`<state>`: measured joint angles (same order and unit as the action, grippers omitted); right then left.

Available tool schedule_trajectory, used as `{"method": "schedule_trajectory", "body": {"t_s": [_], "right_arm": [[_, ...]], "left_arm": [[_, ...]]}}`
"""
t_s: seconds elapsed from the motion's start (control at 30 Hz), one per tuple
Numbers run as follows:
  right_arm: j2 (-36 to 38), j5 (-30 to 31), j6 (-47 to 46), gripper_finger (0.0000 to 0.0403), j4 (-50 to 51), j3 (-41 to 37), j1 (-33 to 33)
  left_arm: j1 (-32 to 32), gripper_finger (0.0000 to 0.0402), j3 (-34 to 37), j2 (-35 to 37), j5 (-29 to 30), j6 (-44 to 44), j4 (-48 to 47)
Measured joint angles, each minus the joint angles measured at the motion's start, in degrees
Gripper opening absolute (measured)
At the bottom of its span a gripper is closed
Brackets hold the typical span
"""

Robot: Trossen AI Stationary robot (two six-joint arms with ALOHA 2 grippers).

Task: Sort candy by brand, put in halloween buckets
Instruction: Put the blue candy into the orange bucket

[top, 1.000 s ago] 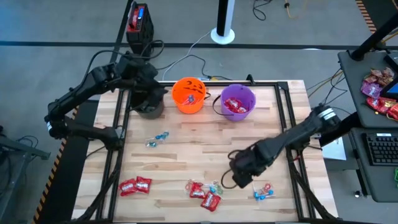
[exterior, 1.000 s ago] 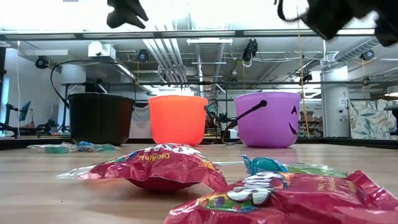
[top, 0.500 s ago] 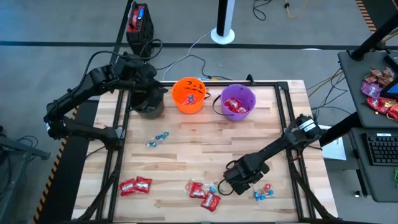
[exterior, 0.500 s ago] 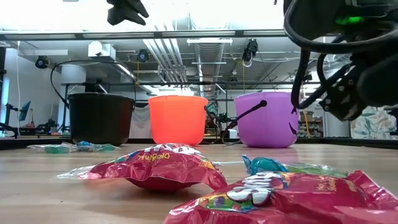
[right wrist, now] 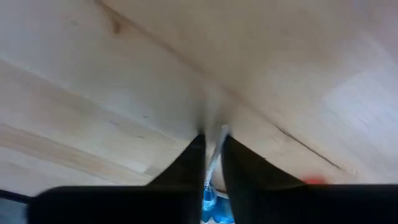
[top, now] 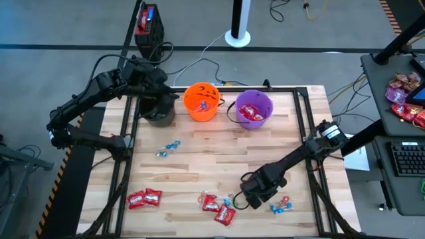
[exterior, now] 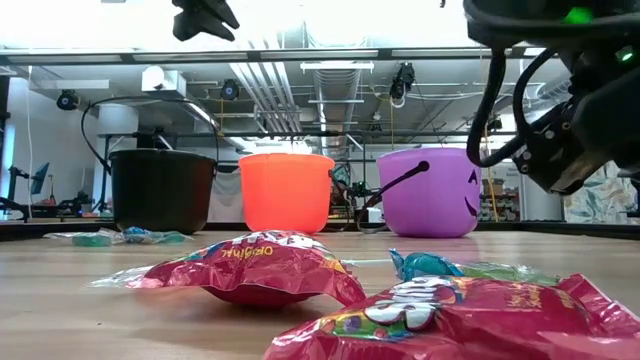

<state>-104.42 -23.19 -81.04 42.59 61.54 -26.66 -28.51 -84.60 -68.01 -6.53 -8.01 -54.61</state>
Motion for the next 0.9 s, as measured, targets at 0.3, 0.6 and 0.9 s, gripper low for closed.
{"method": "schedule_trajectory", "body": {"t_s": [0.3,0.6,0.9], "right_arm": [[4.0,7.1,2.5,0.001,0.0,-0.1,2.1],[16.4,25.7,16.2,0.0009,-10.0,2.2,15.2],[19.0,32.7,44.7,0.0009,-43.7,5.7,37.8]], "left_arm": [[0.0,0.0123,0.0,0.0,0.0,-0.1,0.1],[0.6,0.0123,0.0,0.0,0.0,-2.8,0.2],[4.3,0.0123,0.0,0.0,0.0,-8.3,0.4]]}}
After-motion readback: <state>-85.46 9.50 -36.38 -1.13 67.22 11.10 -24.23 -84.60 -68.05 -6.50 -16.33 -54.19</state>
